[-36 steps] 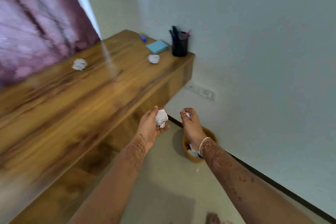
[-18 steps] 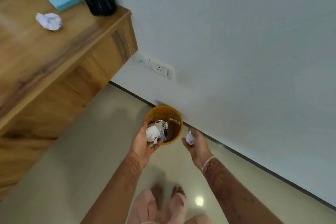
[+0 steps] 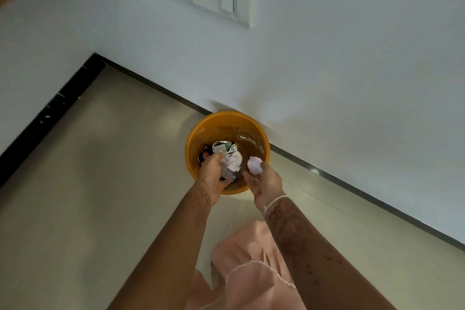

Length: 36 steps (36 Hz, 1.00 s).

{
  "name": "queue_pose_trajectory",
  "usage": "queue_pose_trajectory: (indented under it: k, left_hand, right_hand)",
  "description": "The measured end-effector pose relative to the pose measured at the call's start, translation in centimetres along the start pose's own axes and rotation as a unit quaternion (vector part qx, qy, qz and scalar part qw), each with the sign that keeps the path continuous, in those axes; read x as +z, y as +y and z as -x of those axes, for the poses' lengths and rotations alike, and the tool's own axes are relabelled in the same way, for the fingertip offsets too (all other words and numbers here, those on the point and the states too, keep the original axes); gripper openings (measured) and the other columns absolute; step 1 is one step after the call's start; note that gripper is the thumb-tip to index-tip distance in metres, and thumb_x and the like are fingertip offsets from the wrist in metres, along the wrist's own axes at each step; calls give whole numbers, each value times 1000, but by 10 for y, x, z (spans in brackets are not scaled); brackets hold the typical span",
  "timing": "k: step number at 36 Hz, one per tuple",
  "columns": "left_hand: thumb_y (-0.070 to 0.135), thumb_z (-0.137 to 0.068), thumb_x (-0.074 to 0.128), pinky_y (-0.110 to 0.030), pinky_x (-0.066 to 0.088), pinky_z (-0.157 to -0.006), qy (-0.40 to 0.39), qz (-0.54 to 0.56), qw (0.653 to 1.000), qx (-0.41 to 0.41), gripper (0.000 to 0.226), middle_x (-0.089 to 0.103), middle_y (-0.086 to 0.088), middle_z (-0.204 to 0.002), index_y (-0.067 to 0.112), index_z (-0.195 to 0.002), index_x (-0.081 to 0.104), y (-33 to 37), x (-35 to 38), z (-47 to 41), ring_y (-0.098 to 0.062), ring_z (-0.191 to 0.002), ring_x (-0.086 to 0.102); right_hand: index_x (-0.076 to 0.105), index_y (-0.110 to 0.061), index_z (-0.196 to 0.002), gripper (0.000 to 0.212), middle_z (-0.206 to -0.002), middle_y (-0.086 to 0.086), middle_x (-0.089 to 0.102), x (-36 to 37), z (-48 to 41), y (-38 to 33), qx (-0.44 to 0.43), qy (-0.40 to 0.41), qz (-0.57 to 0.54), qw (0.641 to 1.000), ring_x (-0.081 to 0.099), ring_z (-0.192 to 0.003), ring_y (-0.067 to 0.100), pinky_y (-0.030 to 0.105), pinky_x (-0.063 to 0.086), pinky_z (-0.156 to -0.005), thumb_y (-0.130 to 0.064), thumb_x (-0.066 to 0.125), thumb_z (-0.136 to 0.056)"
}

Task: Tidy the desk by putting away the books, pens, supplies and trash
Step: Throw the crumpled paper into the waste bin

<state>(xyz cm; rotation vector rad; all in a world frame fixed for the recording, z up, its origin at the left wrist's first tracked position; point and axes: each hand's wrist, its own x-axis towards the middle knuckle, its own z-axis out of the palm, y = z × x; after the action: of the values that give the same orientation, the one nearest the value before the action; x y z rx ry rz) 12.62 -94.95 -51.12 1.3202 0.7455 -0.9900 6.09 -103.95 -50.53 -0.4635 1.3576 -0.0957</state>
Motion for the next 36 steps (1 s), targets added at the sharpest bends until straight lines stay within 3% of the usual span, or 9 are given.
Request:
queue_pose_trajectory:
  k: [2, 6, 9, 15, 20, 23, 28, 32, 36]
  left_hand:
    - [30, -100, 45, -35, 51, -76, -4, -12, 1000, 5, 37, 59, -7, -128, 17, -134, 54, -4, 4, -11, -25, -115, 57]
    - [27, -102, 43, -41, 45, -98, -7, -27, 1000, 3, 33, 51, -6, -137, 17, -132, 50, -9, 6, -11, -25, -125, 49]
    - [29, -102, 43, -41, 42, -98, -20, -39, 999, -2, 43, 50, -7, -141, 14, -142, 45, -9, 4, 6, -27, -129, 47]
    - [29, -102, 44, -39, 44, -100, -30, -31, 999, 15, 43, 55, -7, -138, 12, -142, 45, 20, 5, 72, -26, -127, 51]
    - [31, -99, 51, -40, 44, -106, -56, -28, 996, 62, 26, 62, -3, -130, 16, -119, 60, 63, 15, 155, -21, -120, 57]
    - [24, -100, 49, -35, 44, -101, -69, 2, 993, 101, 28, 61, -6, -131, 13, -124, 58, 91, 20, 208, -23, -121, 56]
    - [20, -99, 50, -31, 50, -86, -74, 38, 983, 162, 22, 67, -4, -114, 14, -117, 61, 139, 13, 291, -17, -94, 65]
    - [20, -102, 46, -30, 50, -82, -67, 49, 974, 212, 25, 66, -5, -119, 11, -121, 59, 170, -1, 350, -21, -105, 62]
    - [18, -102, 45, -31, 52, -84, -53, 59, 964, 255, 27, 67, -7, -119, 9, -123, 59, 189, -21, 402, -23, -107, 64]
  right_hand:
    - [62, -3, -109, 20, -106, 17, 66, 0, -9, 1, 5, 8, -4, 1000, 67, -92, 29, 29, 58, -73, -15, 51, -97]
    - [52, -6, -91, 9, -81, 11, 57, -2, -2, -3, 13, 41, 7, 999, 64, -77, 27, 33, 56, -75, -11, 49, -98]
    - [48, -11, -92, 6, -85, 11, 56, -4, 16, -9, 15, 50, 11, 999, 63, -88, 31, 37, 54, -84, -10, 48, -98]
    - [50, -5, -91, 11, -90, 12, 59, 2, 80, -29, -3, 21, 15, 1000, 65, -90, 29, 35, 55, -84, -9, 45, -99]
    - [57, -2, -115, 23, -97, 11, 64, 21, 152, -56, -32, -39, 38, 998, 66, -82, 21, 26, 58, -74, -14, 47, -99]
    - [58, -2, -119, 27, -101, 10, 67, 38, 205, -75, -47, -90, 52, 994, 67, -77, 17, 25, 56, -75, -16, 50, -98]
    - [61, -5, -101, 17, -89, 8, 65, 66, 293, -104, -67, -156, 65, 983, 63, -74, 17, 24, 52, -71, -10, 45, -98]
    - [59, -4, -112, 21, -94, 9, 68, 84, 348, -117, -81, -190, 88, 975, 65, -78, 19, 27, 54, -77, -10, 44, -99]
    - [60, -3, -113, 21, -93, 9, 70, 99, 397, -119, -93, -227, 111, 963, 66, -77, 19, 25, 54, -69, -11, 50, -97]
